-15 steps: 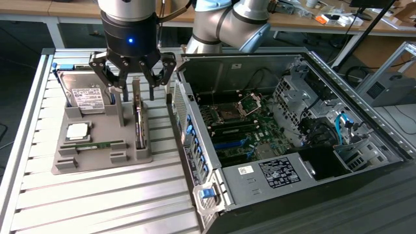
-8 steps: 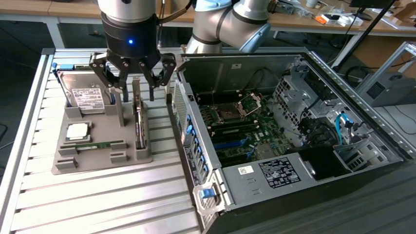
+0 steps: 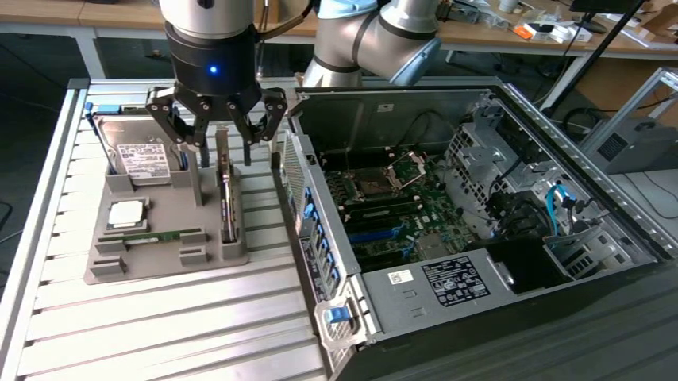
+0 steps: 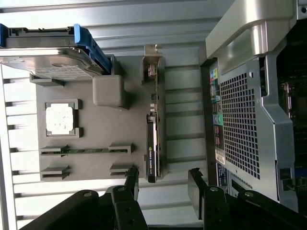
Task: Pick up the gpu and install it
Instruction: 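Pick up the gpu and move the gpu toward the slot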
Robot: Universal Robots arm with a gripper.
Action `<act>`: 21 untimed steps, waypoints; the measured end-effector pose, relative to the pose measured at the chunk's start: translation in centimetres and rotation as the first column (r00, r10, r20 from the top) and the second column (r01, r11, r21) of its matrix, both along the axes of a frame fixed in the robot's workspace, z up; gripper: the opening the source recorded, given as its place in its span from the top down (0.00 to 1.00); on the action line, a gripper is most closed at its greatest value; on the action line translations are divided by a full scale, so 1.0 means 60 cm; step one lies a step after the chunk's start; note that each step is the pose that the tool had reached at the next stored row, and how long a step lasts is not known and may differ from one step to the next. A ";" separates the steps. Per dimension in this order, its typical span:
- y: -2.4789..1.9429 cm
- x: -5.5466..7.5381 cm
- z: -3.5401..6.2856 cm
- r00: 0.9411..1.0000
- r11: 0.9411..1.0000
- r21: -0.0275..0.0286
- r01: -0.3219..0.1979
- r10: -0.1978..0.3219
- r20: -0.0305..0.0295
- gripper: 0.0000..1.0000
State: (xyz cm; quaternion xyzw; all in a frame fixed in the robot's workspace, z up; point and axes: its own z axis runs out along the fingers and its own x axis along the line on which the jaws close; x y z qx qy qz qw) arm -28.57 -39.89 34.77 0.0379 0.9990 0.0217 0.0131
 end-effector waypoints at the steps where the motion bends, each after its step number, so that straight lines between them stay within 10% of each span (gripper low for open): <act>1: 0.0000 0.000 0.000 1.000 1.000 0.000 0.000 0.000 0.000 0.46; 21: 0.0000 0.000 -0.007 1.000 1.000 0.000 0.000 0.000 0.000 0.46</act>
